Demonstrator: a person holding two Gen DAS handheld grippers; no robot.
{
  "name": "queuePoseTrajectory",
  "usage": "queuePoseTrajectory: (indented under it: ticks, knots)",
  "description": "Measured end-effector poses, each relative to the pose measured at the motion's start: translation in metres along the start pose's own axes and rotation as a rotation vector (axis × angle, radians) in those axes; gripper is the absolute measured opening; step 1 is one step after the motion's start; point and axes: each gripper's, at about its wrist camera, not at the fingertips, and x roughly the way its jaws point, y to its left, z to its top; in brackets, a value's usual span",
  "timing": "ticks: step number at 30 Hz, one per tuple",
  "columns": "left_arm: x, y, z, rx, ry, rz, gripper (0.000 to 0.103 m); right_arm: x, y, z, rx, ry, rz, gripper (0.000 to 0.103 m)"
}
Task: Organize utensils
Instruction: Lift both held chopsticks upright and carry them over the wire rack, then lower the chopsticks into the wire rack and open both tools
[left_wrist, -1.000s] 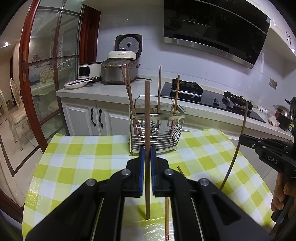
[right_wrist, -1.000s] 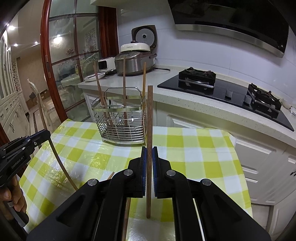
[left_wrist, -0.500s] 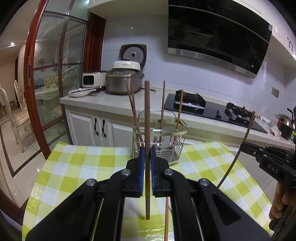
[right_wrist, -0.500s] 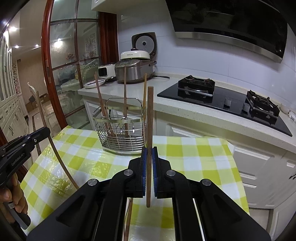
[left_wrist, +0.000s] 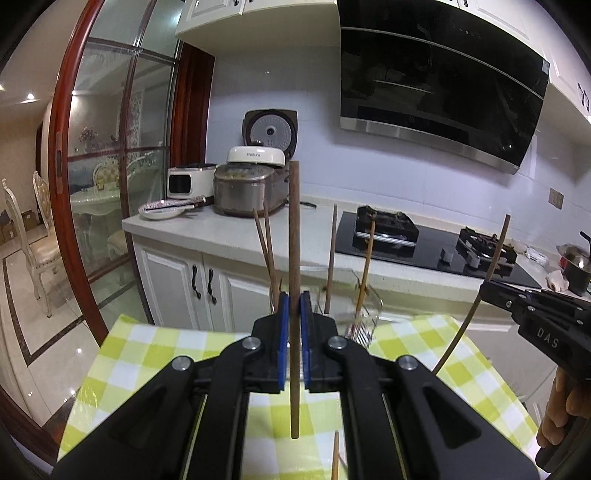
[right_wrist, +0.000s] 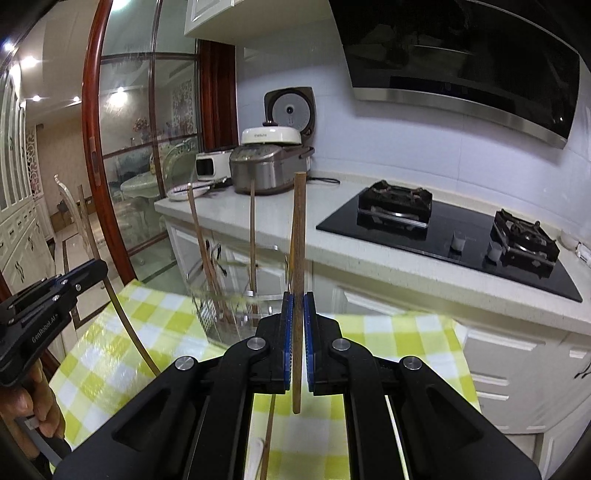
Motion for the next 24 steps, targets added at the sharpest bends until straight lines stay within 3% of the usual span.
queuePoseTrajectory:
  ticks: [24]
  knots:
    - [0.039, -0.007, 0.075, 0.007, -0.127, 0.036, 0.006, 0.033, 0.014, 0.093, -0.003, -0.121, 0.007, 0.006]
